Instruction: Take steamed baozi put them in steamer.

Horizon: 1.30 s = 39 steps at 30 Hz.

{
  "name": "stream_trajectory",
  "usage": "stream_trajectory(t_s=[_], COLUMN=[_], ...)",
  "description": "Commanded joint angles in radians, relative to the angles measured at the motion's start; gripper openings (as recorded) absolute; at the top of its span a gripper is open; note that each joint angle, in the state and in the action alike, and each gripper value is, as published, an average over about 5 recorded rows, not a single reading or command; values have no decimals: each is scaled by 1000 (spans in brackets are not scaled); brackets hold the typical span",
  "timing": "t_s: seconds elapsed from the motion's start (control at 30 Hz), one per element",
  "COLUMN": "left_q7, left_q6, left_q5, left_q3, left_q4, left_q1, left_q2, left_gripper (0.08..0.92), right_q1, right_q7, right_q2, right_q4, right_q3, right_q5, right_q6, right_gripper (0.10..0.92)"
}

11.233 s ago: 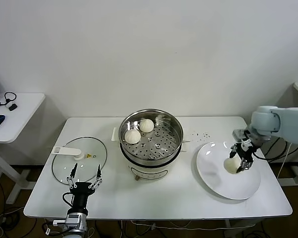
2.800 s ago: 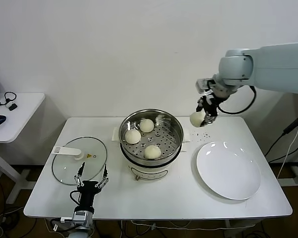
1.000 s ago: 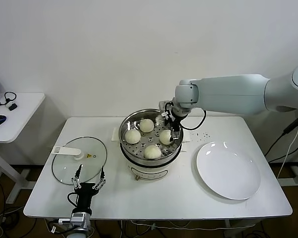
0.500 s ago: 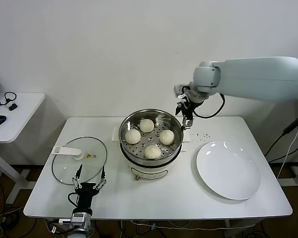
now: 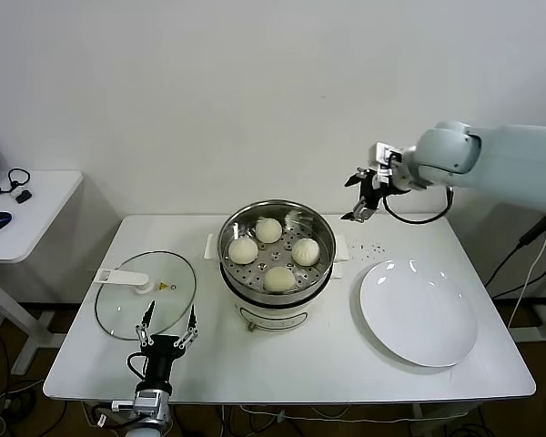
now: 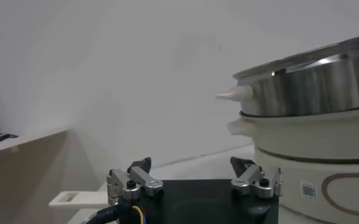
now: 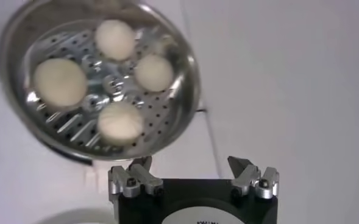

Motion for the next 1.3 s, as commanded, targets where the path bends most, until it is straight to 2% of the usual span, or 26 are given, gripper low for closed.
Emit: stream_trajectory(t_s=[0.03,0.3,0.6,0.93,1.3], left_q7=[1,1,0,-2,-5], left_q6=[6,6,2,-3,-7], left_q5=[5,10,9,18,28], left_q3=[-2,0,-7,-9,-10], left_q4=[5,2,3,5,12], left_q1=[-8,-3,1,12,14], left_q2=[-9,-12,-11,-12,-17], left_gripper=[823,823,823,823,823], right_q1=[-351,-1104,-1914,-2269,-2495], right_q7=[477,624,661,598,528], right_q2=[-399,-481,-377,-123,192], right_q4=[220,339,448,475,526], right_q3=[405,1150,1926,2272,2402], right_q5=[28,9,-158,-329,-468], right_q6=[54,183,268,378,484], right_gripper=[823,823,823,823,823])
